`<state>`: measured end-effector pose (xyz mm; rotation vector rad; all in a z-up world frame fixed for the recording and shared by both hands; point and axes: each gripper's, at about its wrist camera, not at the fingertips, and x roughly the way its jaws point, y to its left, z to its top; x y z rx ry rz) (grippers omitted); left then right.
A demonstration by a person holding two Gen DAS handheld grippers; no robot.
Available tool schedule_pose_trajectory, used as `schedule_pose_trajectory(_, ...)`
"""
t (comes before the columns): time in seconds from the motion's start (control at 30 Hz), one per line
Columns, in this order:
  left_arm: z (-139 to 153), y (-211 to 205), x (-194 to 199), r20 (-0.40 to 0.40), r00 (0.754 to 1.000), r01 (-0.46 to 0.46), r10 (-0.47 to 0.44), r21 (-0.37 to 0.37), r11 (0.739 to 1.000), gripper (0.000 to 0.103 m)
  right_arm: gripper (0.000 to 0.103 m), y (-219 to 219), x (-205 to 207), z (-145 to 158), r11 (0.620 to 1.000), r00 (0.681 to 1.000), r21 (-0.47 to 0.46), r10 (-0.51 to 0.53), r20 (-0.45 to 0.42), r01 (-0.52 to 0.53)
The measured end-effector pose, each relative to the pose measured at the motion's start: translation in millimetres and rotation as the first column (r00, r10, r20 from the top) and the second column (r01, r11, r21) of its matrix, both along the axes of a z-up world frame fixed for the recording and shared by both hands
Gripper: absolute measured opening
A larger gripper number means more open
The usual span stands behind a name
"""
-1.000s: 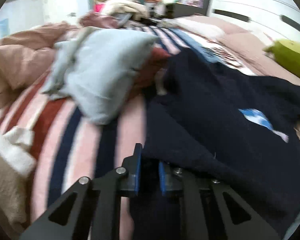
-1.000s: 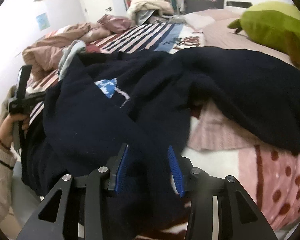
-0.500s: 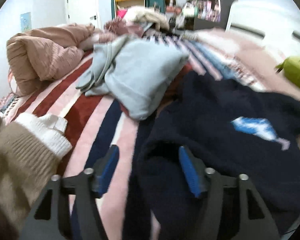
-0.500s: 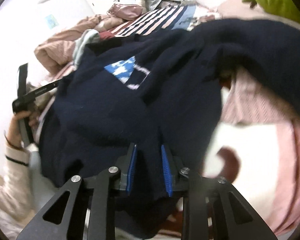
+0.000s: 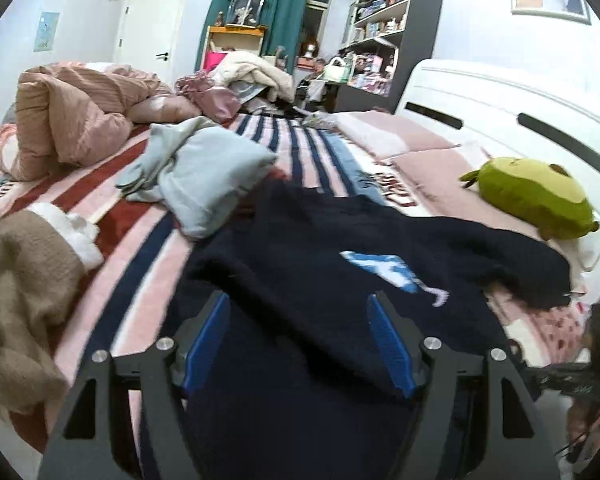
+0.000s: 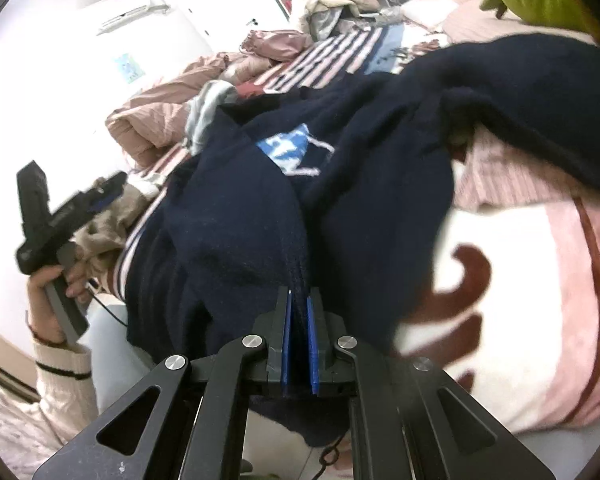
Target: Fold small clothes
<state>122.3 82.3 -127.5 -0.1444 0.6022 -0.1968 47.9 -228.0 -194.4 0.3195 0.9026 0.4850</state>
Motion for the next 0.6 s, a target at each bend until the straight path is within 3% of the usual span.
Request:
schedule_pose_trajectory(0.1, 6.9, -14.4, -4.7, 0.015, 1.000, 0.013, -0.013, 0.004, 1.000, 0.068, 0.006, -7.6, 3.8, -9.3, 0.998, 0.997, -0.025, -0.062, -0.038, 0.061)
schedule_pose_trajectory(0.13, 7.8, -15.9, -5.1, 0.019, 1.000, 0.016, -0.016, 0.001, 1.000, 0.069, 0.013, -14.5, 3.4, -8.3, 0.996, 0.996, -0.011, -0.086, -0.035, 0.086)
schedule_pose_trajectory(0.17, 9.9, -18.1, -6.7, 0.024, 1.000, 0.020, -0.020, -0.002, 1.000, 0.070, 0.022, -27.0, 1.0, -5.6, 0.993, 0.993, 0.015, -0.120, -0.021, 0.121)
schedule_pose_trajectory(0.23, 13.9, -22.9, -9.3, 0.037, 0.999, 0.025, -0.026, 0.002, 1.000, 0.076, 0.065, -61.6, -4.2, 4.3, 0.969, 0.969, 0.042, -0.246, 0.025, 0.245)
schedule_pose_trajectory(0.27, 15.4, -24.7, -11.3, 0.042, 0.999, 0.027, -0.027, 0.005, 1.000, 0.076, 0.069, -75.7, -5.6, 7.2, 0.954, 0.954, 0.040, -0.298, 0.040, 0.297)
schedule_pose_trajectory(0.4, 20.2, -33.3, -11.2, 0.043, 0.998, 0.035, -0.035, -0.005, 0.999, 0.076, 0.071, -149.2, -4.9, 7.9, 0.836, 0.835, 0.021, -0.548, 0.056, 0.548)
schedule_pose_trajectory(0.5, 22.6, -42.4, -9.0, 0.038, 0.998, 0.054, -0.054, -0.001, 0.999, 0.078, 0.072, -187.5, 1.0, -4.7, 0.756, 0.755, 0.032, -0.655, 0.027, 0.654)
schedule_pose_trajectory(0.53, 23.5, -46.8, -7.5, 0.034, 0.998, 0.051, -0.052, 0.012, 0.999, 0.078, 0.072, -193.9, 2.1, -8.1, 0.744, 0.743, 0.038, -0.668, 0.036, 0.667)
schedule_pose_trajectory(0.6, 25.4, -54.8, -5.3, 0.031, 0.998, 0.049, -0.050, 0.032, 0.998, 0.078, 0.072, -202.8, 7.0, -13.7, 0.755, 0.754, 0.084, -0.655, 0.060, 0.650)
